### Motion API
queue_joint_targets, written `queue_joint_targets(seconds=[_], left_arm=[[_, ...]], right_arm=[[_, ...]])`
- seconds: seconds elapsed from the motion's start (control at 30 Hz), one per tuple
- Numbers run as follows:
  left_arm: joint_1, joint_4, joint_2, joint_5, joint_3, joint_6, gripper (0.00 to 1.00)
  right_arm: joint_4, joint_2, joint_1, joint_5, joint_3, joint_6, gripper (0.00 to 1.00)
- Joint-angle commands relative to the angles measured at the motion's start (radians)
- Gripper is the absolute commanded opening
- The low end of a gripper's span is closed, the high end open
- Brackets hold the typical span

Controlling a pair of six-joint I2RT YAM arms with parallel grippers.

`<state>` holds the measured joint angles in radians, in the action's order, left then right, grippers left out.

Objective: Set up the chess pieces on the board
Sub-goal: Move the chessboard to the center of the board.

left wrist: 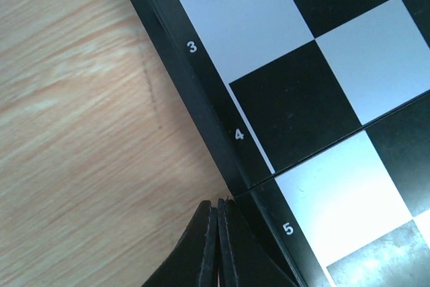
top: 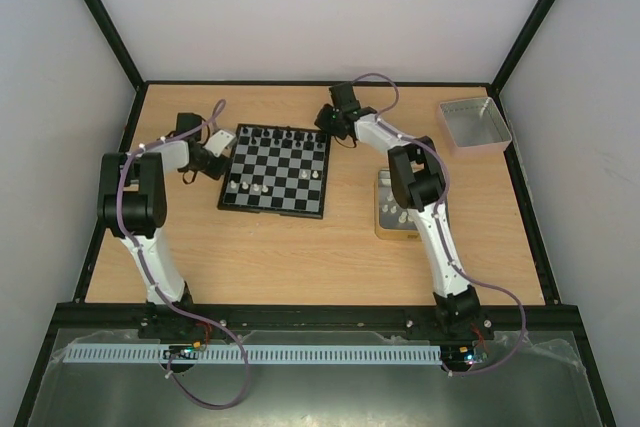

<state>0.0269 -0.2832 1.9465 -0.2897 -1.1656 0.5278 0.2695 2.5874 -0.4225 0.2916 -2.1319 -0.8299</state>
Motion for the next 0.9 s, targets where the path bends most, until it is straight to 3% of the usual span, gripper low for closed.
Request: queue_joint_targets(seconds=[0.0, 0.87], left_arm=[[-0.023, -0.138, 0.028, -0.001, 0.090, 0.003, 0.02], [-0.101, -0.176, -0.077, 0.008, 0.246, 0.069, 0.02]], right_arm=[[0.017, -0.060, -0.002, -0.012, 0.139, 0.011, 0.02], [-0.085, -0.283, 0.005, -0.053, 0.515, 0.052, 0.02]])
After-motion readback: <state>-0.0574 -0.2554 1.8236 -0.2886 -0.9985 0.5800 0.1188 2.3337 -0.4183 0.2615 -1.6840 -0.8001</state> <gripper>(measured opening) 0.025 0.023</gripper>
